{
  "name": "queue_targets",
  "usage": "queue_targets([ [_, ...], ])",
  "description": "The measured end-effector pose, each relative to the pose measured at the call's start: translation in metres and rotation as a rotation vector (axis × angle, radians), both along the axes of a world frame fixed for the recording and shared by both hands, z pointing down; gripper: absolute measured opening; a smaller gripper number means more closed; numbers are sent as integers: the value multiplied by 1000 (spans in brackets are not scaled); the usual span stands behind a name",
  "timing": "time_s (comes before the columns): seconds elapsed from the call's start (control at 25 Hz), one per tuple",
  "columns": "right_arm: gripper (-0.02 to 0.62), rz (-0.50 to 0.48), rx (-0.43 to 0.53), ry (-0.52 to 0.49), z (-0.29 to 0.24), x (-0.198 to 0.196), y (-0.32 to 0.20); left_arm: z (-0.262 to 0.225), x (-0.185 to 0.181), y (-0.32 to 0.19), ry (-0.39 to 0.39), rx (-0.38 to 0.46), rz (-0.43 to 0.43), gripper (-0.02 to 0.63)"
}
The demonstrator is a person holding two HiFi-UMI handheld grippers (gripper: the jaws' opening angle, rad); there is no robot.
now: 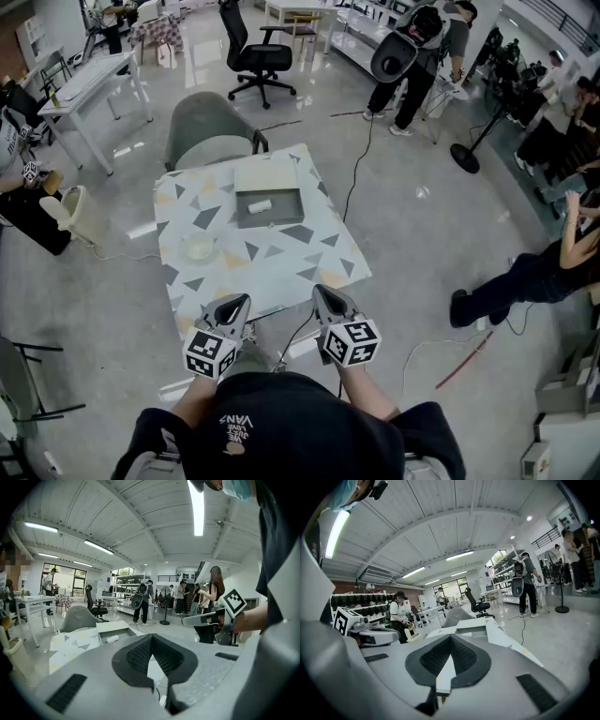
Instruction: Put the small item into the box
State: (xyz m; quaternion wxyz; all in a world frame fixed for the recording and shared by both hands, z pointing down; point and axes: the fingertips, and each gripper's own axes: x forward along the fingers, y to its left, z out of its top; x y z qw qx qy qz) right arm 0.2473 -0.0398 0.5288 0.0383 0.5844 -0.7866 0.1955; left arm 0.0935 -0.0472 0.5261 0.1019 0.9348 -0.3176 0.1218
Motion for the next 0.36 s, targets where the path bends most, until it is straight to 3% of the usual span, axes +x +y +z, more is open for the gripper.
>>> queue_targets([
  [0.36,0,-1,-19,5,7,0,-7,2,1,-5,1,-3,13,6],
])
